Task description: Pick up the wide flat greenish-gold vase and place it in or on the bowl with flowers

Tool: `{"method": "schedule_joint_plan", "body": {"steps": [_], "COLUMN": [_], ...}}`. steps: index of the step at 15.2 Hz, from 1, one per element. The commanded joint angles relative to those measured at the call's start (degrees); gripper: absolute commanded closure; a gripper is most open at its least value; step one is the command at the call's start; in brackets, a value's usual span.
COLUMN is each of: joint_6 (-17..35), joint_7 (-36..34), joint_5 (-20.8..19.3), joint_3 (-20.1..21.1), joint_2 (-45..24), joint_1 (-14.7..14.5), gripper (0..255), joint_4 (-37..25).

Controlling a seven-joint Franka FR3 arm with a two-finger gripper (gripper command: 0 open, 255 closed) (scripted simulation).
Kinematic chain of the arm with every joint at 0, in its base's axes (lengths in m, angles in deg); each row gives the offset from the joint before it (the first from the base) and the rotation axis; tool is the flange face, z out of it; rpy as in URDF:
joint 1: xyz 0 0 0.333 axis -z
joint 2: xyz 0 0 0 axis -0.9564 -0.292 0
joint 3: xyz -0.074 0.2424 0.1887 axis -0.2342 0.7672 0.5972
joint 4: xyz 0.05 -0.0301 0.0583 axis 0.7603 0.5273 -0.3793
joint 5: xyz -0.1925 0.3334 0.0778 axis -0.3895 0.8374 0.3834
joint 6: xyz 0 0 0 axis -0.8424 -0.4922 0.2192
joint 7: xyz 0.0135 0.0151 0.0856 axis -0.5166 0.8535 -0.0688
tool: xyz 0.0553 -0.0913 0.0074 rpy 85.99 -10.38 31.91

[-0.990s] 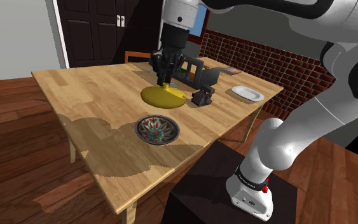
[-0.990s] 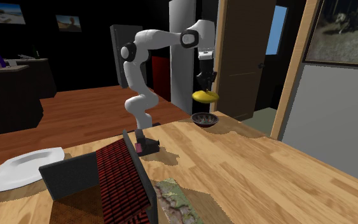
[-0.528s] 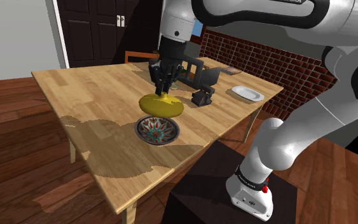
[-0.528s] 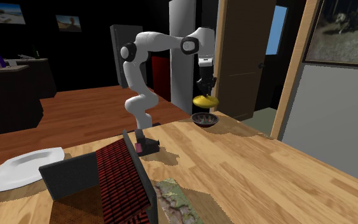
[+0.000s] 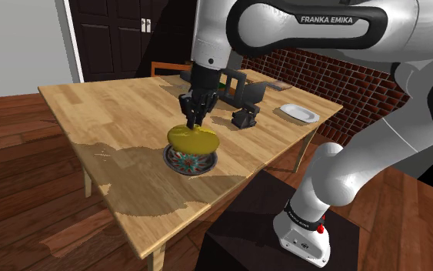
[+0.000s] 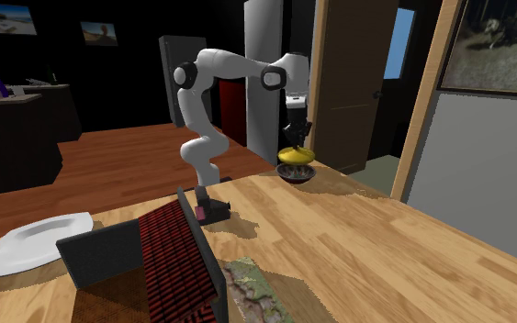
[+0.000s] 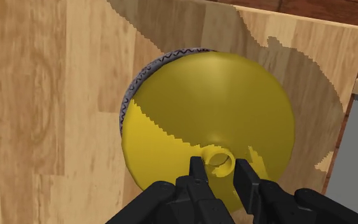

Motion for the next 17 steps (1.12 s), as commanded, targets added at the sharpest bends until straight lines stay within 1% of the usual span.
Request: {"method": "schedule_joint_plan", "body": {"steps": [1,6,14,15,17], "joint_6": [1.6,5.5,5.5,5.5,5.5], "joint_7": [0.1,0.4,0.4,0.4,0.4], "joint_5": [0.1,0.4,0.4,0.4,0.4], "joint_3": [0.1,0.5,0.5,0.5,0.5], "joint_2": [0.0,-0.2,-0.2,-0.2,-0.2], "joint_1": [-0.1,-0.2,-0.2,-0.2,-0.2], "gripper": [255,255,255,0,0], "joint_4": [1.6,5.2,5.2,5.2,5.2]}}
